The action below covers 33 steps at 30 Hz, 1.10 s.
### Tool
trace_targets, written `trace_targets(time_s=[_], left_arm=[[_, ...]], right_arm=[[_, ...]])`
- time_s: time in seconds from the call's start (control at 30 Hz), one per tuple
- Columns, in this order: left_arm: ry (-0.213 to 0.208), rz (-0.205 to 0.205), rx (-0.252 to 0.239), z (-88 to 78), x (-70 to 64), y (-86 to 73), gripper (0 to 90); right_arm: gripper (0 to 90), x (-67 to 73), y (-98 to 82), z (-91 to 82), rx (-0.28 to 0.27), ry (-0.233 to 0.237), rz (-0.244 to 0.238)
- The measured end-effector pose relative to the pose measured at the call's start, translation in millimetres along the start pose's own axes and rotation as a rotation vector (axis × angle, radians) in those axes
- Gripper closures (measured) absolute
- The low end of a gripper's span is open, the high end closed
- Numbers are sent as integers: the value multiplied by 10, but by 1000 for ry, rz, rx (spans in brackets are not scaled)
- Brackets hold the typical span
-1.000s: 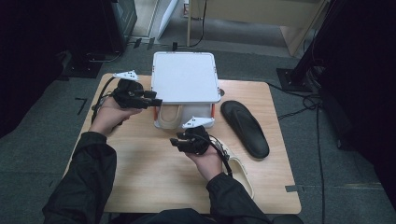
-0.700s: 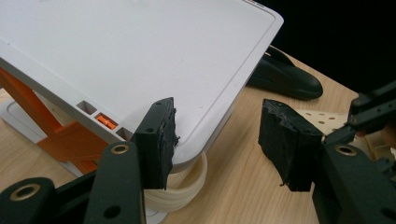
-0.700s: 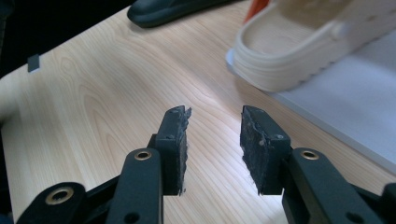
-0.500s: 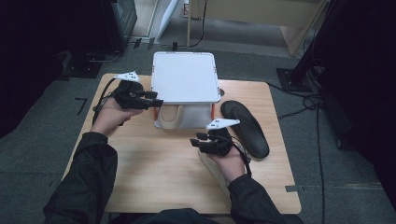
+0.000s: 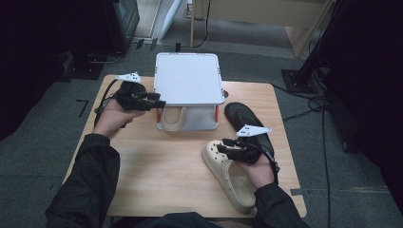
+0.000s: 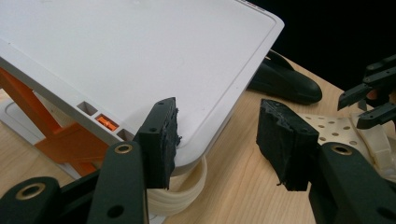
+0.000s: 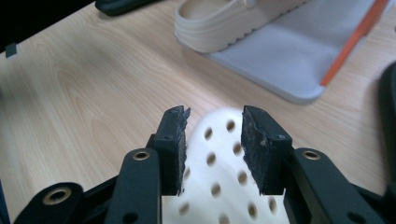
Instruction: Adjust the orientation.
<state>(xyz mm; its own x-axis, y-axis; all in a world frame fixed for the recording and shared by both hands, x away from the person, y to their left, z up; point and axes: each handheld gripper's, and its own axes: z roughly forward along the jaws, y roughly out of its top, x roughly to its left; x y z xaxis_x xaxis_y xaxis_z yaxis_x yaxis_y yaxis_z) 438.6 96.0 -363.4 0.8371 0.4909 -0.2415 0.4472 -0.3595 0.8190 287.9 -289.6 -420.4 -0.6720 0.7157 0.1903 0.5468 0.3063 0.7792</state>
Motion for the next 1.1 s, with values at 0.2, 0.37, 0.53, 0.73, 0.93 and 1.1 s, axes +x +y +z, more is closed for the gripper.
trace_targets(time_s=[0.2, 0.37, 0.53, 0.73, 0.93, 1.1], left_arm=[[2, 1, 2, 11, 20, 14, 482], [-5, -10, -10, 19, 44, 11, 485], [-11, -14, -14, 20, 61, 11, 486], [-13, -15, -15, 19, 64, 8, 488], [-5, -9, -12, 21, 54, 12, 488], [-9, -10, -13, 20, 59, 10, 488]], right_arm=[[585, -24, -141, -168, 6, -17, -1], [553, -23, -251, -274, 12, -25, 2], [520, -15, -330, -359, -6, -32, 20], [515, -13, -418, -429, 21, -41, 8], [478, -96, -521, -384, 58, -26, 21], [473, -148, -539, -378, 49, 8, 12]])
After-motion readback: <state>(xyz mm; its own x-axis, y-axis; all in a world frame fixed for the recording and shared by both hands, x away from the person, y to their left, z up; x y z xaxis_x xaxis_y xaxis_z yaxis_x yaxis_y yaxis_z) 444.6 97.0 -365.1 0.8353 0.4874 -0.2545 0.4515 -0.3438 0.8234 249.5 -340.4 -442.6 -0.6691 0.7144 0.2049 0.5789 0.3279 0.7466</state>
